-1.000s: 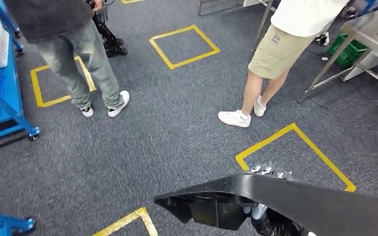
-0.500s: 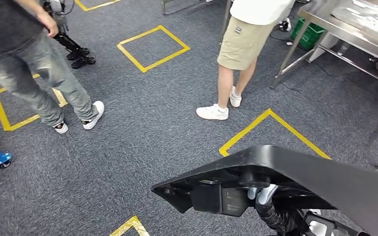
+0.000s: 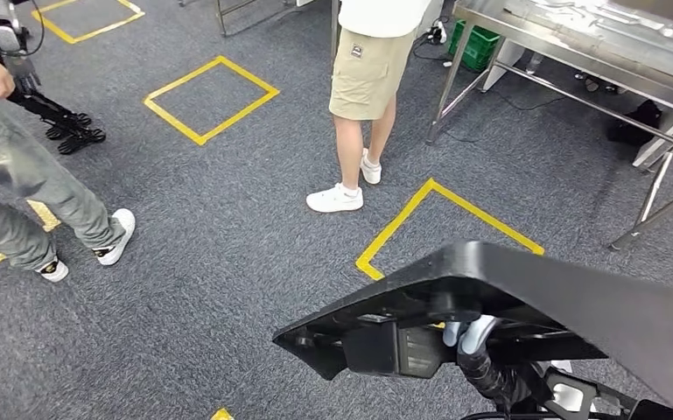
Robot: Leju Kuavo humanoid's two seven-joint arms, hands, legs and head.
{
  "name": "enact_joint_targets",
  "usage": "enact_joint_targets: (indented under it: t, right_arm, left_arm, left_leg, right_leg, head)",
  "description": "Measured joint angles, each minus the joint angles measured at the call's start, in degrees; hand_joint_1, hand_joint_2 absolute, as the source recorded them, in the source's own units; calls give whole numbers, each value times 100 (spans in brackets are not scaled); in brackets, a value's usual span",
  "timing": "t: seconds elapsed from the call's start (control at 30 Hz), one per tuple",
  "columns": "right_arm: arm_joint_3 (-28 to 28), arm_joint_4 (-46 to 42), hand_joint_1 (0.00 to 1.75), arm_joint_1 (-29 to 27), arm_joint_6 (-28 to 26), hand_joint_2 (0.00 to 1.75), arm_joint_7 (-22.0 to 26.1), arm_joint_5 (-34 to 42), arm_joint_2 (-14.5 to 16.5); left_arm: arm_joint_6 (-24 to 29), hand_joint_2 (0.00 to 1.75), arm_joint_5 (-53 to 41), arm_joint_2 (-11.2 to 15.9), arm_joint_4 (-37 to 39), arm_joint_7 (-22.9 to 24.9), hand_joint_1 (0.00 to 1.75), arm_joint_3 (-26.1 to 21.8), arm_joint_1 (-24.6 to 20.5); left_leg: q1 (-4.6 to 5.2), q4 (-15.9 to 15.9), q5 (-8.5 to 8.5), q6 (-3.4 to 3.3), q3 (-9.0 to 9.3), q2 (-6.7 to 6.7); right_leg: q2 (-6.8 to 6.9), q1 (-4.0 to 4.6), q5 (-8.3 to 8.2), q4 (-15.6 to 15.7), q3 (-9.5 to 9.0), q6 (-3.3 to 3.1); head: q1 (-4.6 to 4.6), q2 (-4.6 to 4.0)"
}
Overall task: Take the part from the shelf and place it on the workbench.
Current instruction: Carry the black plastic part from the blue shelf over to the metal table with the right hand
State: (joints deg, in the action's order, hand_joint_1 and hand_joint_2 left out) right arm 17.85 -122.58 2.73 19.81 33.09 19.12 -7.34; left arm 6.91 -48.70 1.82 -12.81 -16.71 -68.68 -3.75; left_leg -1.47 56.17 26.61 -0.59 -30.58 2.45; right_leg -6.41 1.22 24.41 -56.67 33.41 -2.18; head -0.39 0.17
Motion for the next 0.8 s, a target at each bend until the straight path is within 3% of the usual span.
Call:
enact_joint_targets:
  t: [0.07, 0.13, 0.17, 0.2, 0.23, 0.27, 0.33, 0.37, 0.43, 0.5, 0.57, 0.63, 0.7, 0.73, 0.8]
  right_arm:
    - [-48, 7, 175, 12, 43, 175, 5, 33, -5]
    - [-86, 22, 175, 24, 75, 175, 9, 56, -6]
    - [-95, 34, 175, 23, 81, 175, 9, 61, -6]
    - [-101, 47, 175, 20, 84, 175, 9, 62, -6]
    - [-105, 58, 175, 19, 86, 175, 9, 62, -6]
    - [-112, 66, 175, 19, 87, 175, 9, 62, -7]
    - [-130, 70, 175, 25, 90, 175, 9, 63, -7]
    - [-136, 70, 175, 32, 92, 175, 10, 64, -7]
    - [-145, 70, 175, 40, 100, 175, 14, 72, -8]
    - [-164, 70, 175, 32, 127, 175, 16, 80, -15]
    - [-200, 73, 175, 42, 171, 175, 19, 101, -29]
    - [-224, 81, 175, 63, 205, 175, 22, 130, -39]
    - [-238, 99, 175, 58, 245, 175, 20, 149, -43]
    - [-251, 109, 175, 46, 272, 175, 19, 160, -45]
    - [-289, 120, 175, 27, 306, 175, 16, 181, -53]
  left_arm:
    - [1, 175, -1, -9, -5, -20, 0, 0, -12]
    - [2, 175, -2, 1, -9, -30, 0, 0, 9]
    - [3, 175, -1, 1, -9, -30, 0, -1, 23]
    - [3, 175, -1, 1, -9, -29, 0, -1, 31]
    - [3, 175, -1, 1, -9, -29, 0, -2, 31]
    - [4, 175, -1, 1, -9, -30, 0, -2, 24]
    - [4, 175, -1, -15, -7, -31, 0, -2, 12]
    - [3, 175, -1, -24, -6, -33, 0, -2, 11]
    - [-2, 175, -1, -46, -4, -38, 0, -2, 10]
    - [-9, 175, -2, -44, -4, -45, 0, -2, -14]
    - [-15, 175, -4, -46, -3, -54, 0, -1, -42]
    - [-18, 175, -4, -42, -2, -58, 0, -1, -29]
    - [-17, 175, -2, -37, -2, -56, 0, -3, 6]
    - [-19, 175, -2, -39, -2, -57, 0, -3, 16]
    - [-24, 175, -2, -44, -2, -63, 0, -4, 18]
  left_leg:
    - [-26, -17, -11, -67, 4, -127]
    - [-5, -13, 1, -95, 2, -255]
    - [3, -9, 12, -94, 1, -329]
    - [10, -6, 24, -91, 6, -403]
    - [16, -4, 38, -88, 18, -473]
    - [25, -6, 53, -84, 40, -539]
    - [42, -26, 82, -68, 105, -655]
    - [43, -38, 96, -53, 129, -710]
    - [38, -63, 121, -8, 162, -839]
    - [44, -102, 144, 43, 220, -929]
    - [49, 141, 315, 66, 155, -706]
    - [36, 869, 667, 76, -198, -376]
    - [25, 1554, 858, 110, -599, -279]
    - [21, 1638, 790, 129, -688, -268]
    - [-2, 1119, 351, 159, -533, -208]
  right_leg:
    - [251, -11, 222, -352, 168, 82]
    - [536, -61, 595, -1105, 534, 177]
    - [594, -93, 725, -1463, 715, 206]
    - [620, -114, 754, -1660, 819, 219]
    - [635, -125, 672, -1636, 810, 215]
    - [658, -123, 496, -1380, 679, 190]
    - [853, -50, 126, -528, 224, 62]
    - [969, 0, 36, -195, 51, -5]
    - [1071, 77, 43, 59, -60, -88]
    - [933, 60, 12, 155, -103, -125]
    - [804, 5, -55, 312, -214, -147]
    - [679, -16, -76, 350, -256, -154]
    - [519, -15, -39, 279, -236, -150]
    - [434, -17, -13, 245, -239, -138]
    - [280, -31, 43, 186, -274, -93]
  head:
    - [11, 0]
    - [21, 0]
    - [21, 0]
    - [21, 0]
    - [22, 0]
    - [22, 0]
    - [21, 0]
    - [21, 0]
    - [20, 1]
    - [19, 0]
    - [21, 0]
    - [23, 0]
    - [20, 0]
    - [19, 0]
    - [20, 0]
